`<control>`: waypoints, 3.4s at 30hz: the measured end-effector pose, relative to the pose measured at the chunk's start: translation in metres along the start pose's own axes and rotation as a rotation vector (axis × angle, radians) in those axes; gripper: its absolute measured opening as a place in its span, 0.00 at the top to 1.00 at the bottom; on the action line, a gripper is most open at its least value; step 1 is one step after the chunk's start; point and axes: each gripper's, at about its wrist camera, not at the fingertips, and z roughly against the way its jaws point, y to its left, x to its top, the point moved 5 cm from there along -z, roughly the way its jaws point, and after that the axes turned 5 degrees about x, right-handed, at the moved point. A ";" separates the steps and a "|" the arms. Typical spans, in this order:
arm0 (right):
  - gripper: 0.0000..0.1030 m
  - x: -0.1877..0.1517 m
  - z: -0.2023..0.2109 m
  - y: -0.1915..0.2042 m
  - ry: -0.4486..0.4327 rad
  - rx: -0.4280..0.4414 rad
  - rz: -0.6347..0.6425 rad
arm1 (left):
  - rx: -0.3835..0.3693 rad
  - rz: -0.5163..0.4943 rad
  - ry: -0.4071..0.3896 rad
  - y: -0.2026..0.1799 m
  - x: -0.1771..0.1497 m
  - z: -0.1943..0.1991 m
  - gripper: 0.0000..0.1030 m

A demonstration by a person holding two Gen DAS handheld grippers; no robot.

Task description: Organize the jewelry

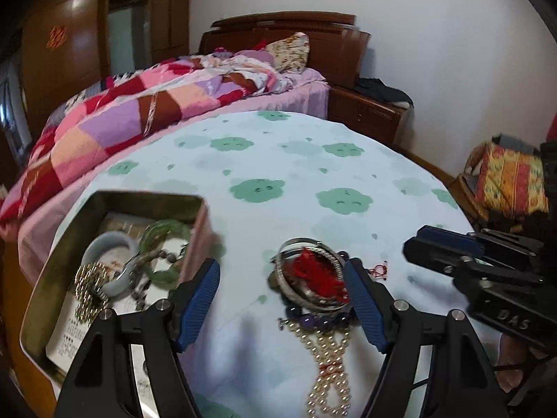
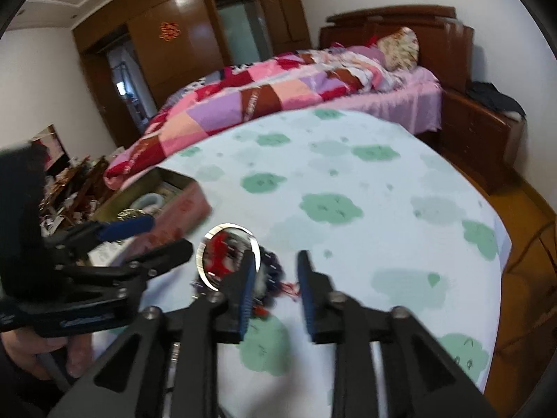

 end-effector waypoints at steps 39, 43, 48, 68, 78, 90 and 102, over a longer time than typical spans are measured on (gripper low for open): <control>0.64 0.009 -0.057 0.039 0.126 -0.022 0.195 | -0.089 0.157 -0.107 0.046 0.022 0.039 1.00; 0.65 0.013 -0.054 0.028 0.112 -0.052 0.160 | -0.086 0.164 -0.112 0.049 0.021 0.042 1.00; 0.67 0.012 -0.061 0.011 0.161 -0.073 0.117 | -0.089 0.170 -0.103 0.049 0.019 0.038 1.00; 0.94 0.004 -0.068 0.032 0.198 -0.033 0.259 | -0.098 0.178 -0.094 0.050 0.017 0.037 1.00; 0.94 0.012 -0.048 0.037 0.136 -0.039 0.257 | -0.103 0.184 -0.115 0.051 0.021 0.046 1.00; 0.99 0.046 -0.004 0.055 0.009 -0.016 0.277 | -0.103 0.201 -0.143 0.059 0.027 0.058 1.00; 0.66 0.018 -0.060 0.035 0.191 -0.088 0.327 | -0.107 0.209 -0.132 0.062 0.024 0.053 1.00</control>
